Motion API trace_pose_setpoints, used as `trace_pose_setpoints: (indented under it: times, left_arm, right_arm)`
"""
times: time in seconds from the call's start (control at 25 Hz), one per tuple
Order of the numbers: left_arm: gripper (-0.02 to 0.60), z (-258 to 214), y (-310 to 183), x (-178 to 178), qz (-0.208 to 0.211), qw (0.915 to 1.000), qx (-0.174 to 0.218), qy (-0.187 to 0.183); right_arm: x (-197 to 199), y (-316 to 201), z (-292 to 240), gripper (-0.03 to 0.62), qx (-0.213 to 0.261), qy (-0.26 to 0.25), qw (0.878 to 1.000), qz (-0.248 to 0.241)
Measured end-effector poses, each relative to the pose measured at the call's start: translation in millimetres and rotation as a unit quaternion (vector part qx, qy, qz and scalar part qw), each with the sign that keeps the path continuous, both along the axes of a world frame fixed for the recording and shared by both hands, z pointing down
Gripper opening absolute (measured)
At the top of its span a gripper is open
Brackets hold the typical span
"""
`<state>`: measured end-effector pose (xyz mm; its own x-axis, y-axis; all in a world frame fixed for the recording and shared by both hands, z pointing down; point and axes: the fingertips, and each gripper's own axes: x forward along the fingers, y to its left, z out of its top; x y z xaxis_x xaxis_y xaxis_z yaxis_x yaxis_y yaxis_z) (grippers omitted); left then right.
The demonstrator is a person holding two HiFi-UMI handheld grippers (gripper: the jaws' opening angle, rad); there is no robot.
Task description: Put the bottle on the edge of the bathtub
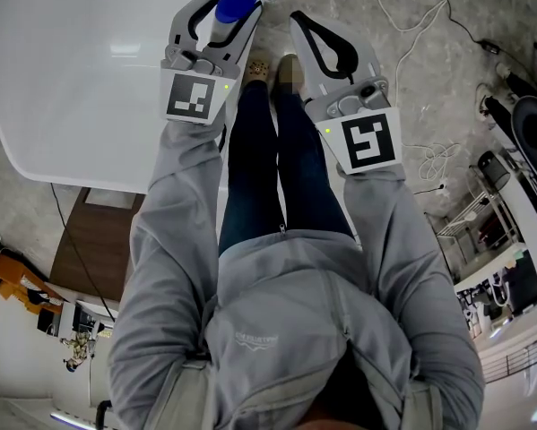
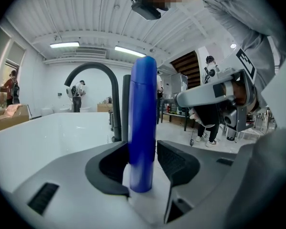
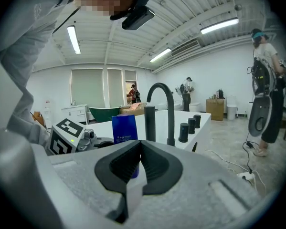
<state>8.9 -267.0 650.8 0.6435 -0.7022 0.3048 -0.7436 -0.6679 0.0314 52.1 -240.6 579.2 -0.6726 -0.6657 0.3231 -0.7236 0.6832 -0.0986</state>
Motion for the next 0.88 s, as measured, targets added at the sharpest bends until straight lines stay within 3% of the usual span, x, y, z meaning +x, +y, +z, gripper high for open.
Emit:
trace_pose_setpoints:
  times: [0.12, 0.28, 0.44, 0.72, 0.76, 0.84, 0.88]
  left_arm:
    - [0.219, 7, 1, 0, -0.009, 0.9997, -0.02, 0.008]
    - [0.239, 3, 13, -12, -0.032, 0.9986, -0.043, 0.0]
    - [0.241, -15, 31, -17, -0.042, 0.9973, -0.059, -0.01]
    - [0.239, -74, 44, -30, -0.075, 0.9957, -0.054, -0.001]
    - [0.22, -83, 46, -31, -0.08, 0.9954, -0.054, -0.002]
    - [0.095, -100, 49, -31, -0.09, 0.9946, -0.05, -0.011]
    - [0.066, -110, 50, -32, -0.095, 0.9942, -0.046, -0.017]
  right_arm:
    - [3, -1, -9, 0.002, 0.003, -0.003, 1.0, 0.004]
    - [6, -2, -31, 0.002, 0.012, -0.007, 1.0, 0.016]
    - [10, 2, -56, 0.002, 0.02, -0.013, 0.999, 0.027]
    - [13, 19, -108, 0.002, 0.035, -0.014, 0.999, 0.031]
    - [15, 21, -115, 0.002, 0.037, -0.014, 0.999, 0.033]
    - [20, 23, -130, 0.002, 0.041, -0.011, 0.998, 0.036]
    - [22, 23, -138, 0.002, 0.043, -0.009, 0.998, 0.037]
